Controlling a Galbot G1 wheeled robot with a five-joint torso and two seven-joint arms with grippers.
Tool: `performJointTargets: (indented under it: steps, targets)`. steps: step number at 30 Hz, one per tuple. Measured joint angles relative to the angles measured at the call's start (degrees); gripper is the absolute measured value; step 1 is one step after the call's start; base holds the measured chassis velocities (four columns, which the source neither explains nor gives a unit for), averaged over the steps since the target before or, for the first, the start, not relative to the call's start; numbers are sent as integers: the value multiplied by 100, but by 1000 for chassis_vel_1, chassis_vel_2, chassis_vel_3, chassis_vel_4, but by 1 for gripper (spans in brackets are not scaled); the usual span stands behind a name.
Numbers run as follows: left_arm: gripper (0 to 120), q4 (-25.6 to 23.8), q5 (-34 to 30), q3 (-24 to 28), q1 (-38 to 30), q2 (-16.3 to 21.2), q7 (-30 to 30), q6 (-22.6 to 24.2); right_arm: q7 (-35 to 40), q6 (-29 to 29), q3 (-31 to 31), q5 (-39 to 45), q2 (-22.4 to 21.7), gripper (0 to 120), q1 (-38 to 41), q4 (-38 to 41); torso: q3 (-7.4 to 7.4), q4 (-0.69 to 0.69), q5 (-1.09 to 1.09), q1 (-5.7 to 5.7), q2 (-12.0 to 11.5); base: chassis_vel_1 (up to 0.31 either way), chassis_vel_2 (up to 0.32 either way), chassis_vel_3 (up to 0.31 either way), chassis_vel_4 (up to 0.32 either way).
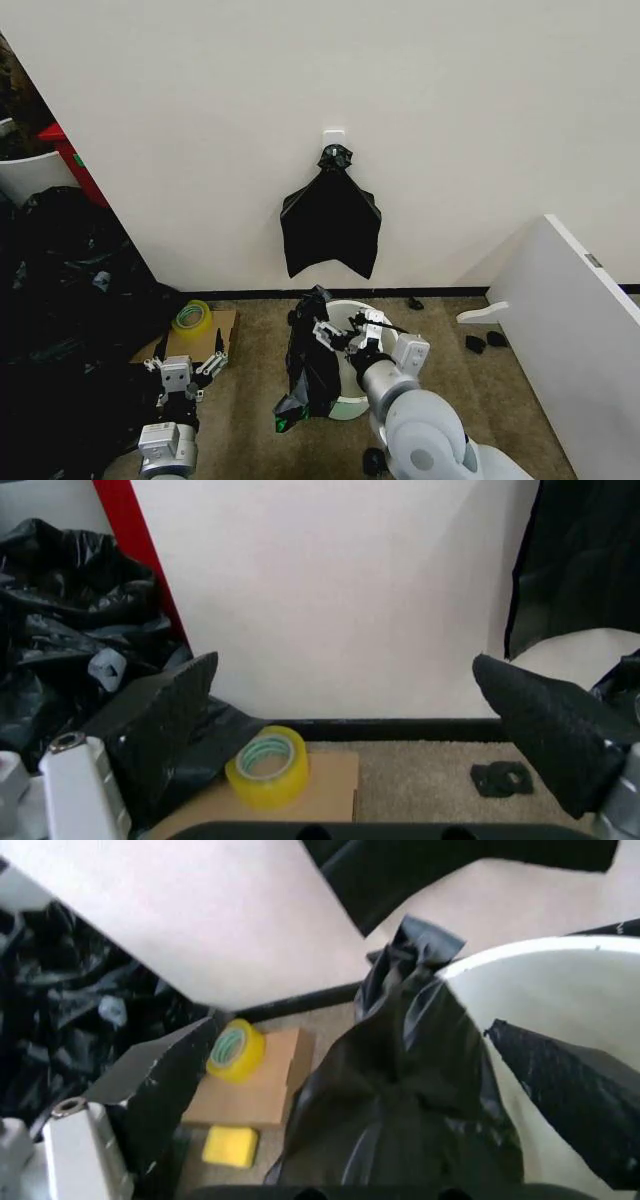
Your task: Place the garbage bag over the trash bin.
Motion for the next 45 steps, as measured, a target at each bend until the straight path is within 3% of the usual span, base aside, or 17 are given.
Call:
performJointTargets:
  steps: [5, 8, 27, 29, 33, 45]
  targets:
    - [100, 35, 2, 0, -17, 5, -3, 0, 0, -100, -240, -117, 84, 100, 137, -312, 0, 0, 0, 0, 0, 0, 0, 0, 0]
    - [100, 41, 2, -3, -28, 8, -5, -1, 0, -139, -328, -157, 154, 92, 213, -465, 0, 1, 0, 0, 0, 0, 0, 0, 0]
    - [100, 87, -16, 3, -90, 4, -18, 14, -252, -289, -377, -845, 78, 19, 151, -797, 0, 0, 1, 0, 0, 0, 0, 0, 0]
    - [100, 86, -15, 4, -89, 1, -19, 15, -320, -276, -353, -923, 38, 16, 127, -813, 0, 1, 1, 0, 0, 0, 0, 0, 0]
    - [100, 89, -15, 14, -90, -2, -19, 26, -995, 190, -221, -1642, -211, 0, -29, -1079, 0, 1, 1, 0, 0, 0, 0, 0, 0]
    - [100, 360, -460, 101, -338, 69, 223, 161, -2445, 1703, 143, -3085, -590, 0, -424, -1898, 0, 0, 1, 0, 0, 0, 0, 0, 0]
